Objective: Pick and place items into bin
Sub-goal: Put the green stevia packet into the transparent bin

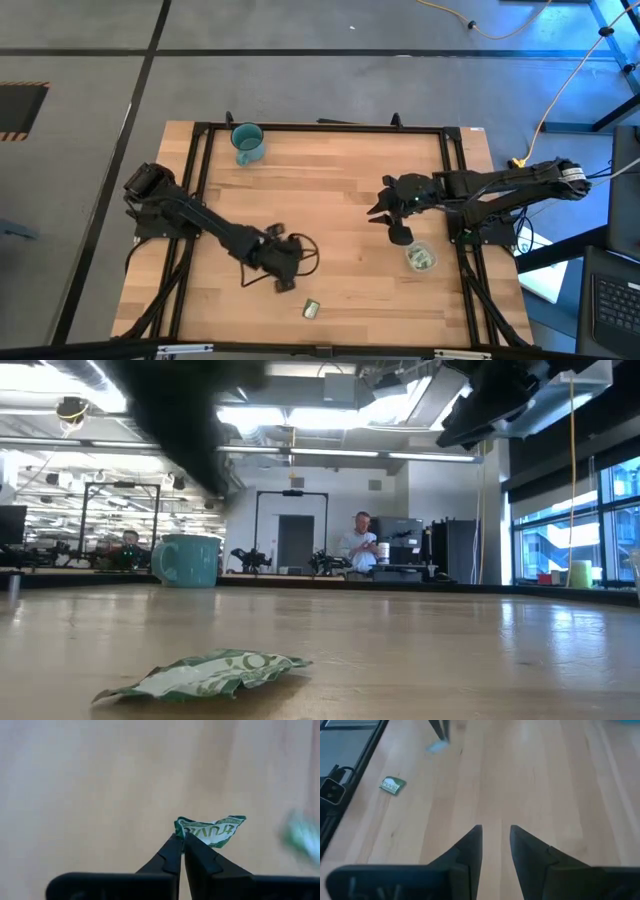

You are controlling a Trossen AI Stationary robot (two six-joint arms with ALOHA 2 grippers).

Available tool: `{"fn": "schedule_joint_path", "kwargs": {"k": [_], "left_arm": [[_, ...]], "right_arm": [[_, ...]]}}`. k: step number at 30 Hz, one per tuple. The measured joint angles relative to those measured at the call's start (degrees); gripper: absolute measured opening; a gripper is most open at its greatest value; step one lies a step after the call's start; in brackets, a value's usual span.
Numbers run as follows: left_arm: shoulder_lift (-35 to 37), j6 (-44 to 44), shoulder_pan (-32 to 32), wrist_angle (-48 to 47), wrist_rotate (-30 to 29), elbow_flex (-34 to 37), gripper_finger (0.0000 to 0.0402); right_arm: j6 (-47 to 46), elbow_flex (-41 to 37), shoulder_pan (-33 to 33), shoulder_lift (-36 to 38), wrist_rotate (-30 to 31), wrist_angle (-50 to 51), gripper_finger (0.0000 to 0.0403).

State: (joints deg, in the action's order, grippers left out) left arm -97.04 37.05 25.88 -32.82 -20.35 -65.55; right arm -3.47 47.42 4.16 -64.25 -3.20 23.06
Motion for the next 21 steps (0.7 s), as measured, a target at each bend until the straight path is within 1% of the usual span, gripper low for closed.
{"fn": "schedule_joint_path", "kwargs": {"k": [4,7,10,13,15,17,19,21], "left_arm": [[0.0,-12.7,-4.0,13.5,-12.4,-0.1,0.0010],[0.0,-22.1,-6.8,22.1,-18.3,-0.1,0.0007],[0.0,-27.7,-9.5,28.0,-20.2,-0.1,0.0006],[0.0,-29.4,-11.9,30.5,-20.3,-0.1,0.0007],[0.0,-29.5,-13.3,31.7,-20.5,0.0,0.0007],[-0.3,-29.7,-14.5,32.5,-20.7,0.2,0.0007],[-0.4,-29.9,-15.3,32.4,-20.5,0.5,0.0006],[-0.4,-29.9,-16.0,32.5,-20.3,0.4,0.0006]], "right_arm": [[4.3,0.0,0.2,-2.8,-0.1,-3.8,0.0104],[5.4,0.0,0.2,-5.3,-1.2,-5.3,0.0108],[4.9,0.0,0.2,-7.6,-1.4,-5.4,0.0127],[1.7,0.0,0.2,-9.3,-0.9,-6.2,0.0157],[-0.4,0.0,0.2,-10.3,1.3,-7.6,0.0175],[-0.5,0.0,0.2,-11.3,2.9,-9.0,0.0187],[0.0,0.0,0.3,-12.1,3.9,-10.6,0.0195],[0.8,0.0,0.3,-12.8,7.4,-12.0,0.0196]]}}
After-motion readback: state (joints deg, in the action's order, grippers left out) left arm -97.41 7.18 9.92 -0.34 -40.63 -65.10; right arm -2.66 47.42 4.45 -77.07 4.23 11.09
